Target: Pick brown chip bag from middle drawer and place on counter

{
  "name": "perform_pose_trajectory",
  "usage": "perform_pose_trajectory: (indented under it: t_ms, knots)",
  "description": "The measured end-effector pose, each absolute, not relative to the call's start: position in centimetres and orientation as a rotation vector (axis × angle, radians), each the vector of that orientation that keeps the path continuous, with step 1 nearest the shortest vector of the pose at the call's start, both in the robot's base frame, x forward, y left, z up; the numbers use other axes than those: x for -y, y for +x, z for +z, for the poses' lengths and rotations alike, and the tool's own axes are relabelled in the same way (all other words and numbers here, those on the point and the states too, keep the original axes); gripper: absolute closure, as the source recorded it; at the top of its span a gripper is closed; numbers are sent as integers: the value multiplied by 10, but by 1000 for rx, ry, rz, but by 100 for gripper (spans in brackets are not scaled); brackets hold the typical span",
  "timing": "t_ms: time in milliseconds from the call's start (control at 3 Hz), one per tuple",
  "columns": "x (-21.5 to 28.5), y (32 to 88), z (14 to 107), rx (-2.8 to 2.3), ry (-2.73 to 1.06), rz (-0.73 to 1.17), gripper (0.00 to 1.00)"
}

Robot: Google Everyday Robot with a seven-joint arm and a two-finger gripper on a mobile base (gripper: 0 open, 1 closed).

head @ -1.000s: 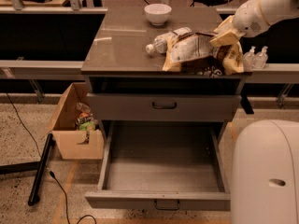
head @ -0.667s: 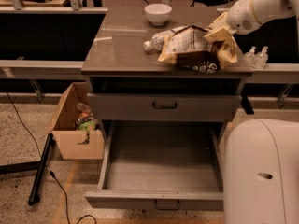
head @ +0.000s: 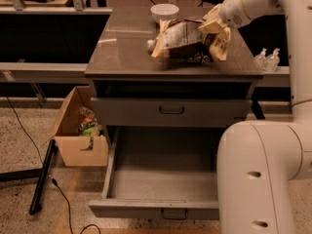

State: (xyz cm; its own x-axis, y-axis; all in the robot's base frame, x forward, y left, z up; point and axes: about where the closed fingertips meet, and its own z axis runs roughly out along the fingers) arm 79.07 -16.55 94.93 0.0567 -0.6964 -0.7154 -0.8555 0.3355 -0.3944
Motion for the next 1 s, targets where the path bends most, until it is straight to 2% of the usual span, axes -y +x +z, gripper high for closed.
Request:
perform_pose_trajectory:
  t_ms: [333, 1000]
  knots:
    - [144, 802, 938, -1668, -1427, 233, 85]
    - [148, 799, 924, -1694, -1438, 260, 38]
